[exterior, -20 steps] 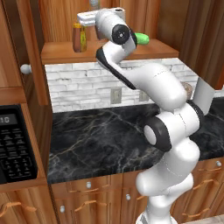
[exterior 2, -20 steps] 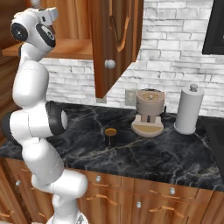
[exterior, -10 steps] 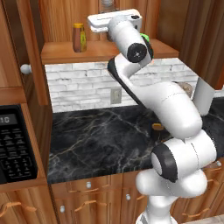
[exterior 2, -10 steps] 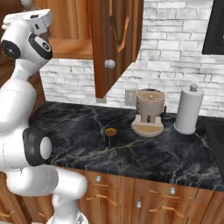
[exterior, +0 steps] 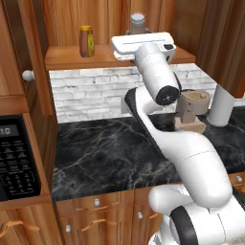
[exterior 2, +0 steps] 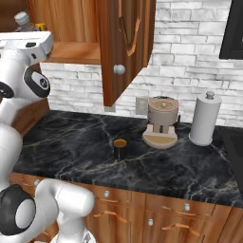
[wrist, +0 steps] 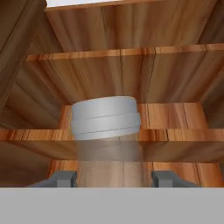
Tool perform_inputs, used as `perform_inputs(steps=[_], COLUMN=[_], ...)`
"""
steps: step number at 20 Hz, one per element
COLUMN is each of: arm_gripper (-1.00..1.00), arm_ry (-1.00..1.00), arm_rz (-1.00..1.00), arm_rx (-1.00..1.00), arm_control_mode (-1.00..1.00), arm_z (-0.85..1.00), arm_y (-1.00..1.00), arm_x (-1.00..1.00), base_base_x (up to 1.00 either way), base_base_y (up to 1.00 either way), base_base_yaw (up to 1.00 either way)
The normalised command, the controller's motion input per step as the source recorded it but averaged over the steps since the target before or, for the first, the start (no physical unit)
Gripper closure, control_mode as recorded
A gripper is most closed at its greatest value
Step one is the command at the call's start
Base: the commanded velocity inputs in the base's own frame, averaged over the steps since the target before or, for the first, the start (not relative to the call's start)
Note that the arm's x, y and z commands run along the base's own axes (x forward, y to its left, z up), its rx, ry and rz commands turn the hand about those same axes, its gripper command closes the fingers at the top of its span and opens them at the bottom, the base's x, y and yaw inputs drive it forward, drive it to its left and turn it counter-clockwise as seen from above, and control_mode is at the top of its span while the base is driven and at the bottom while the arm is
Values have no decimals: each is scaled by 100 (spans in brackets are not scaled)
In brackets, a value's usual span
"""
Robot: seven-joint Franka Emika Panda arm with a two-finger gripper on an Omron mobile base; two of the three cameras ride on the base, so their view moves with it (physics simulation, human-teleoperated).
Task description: Pick the cinnamon and honey bottle from the cabinet and place them next to the mug.
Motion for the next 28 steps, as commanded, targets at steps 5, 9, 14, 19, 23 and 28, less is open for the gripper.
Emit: perform_inputs(steps=[5,9,14,19,23,28], arm_gripper=[100,100,100,100,100,100], arm_ry=[-7,-10,-17,-22,-30,-33], arm_rz=[0,0,0,1,6,12], arm_rx=[5,4,1,1,2,5], arm_control_mode=[-100,-100,-100,-100,-100,-100], arm_z=[-40,-35,-39,-87,-99,-82], arm_y=[-48,-48,-49,-46,-30,-21], arm_x=[-100,-100,-90,-84,-46,-10], base_base_x=[0,0,0,0,0,0], base_base_y=[0,0,0,0,0,0], base_base_yaw=[0,0,0,0,0,0])
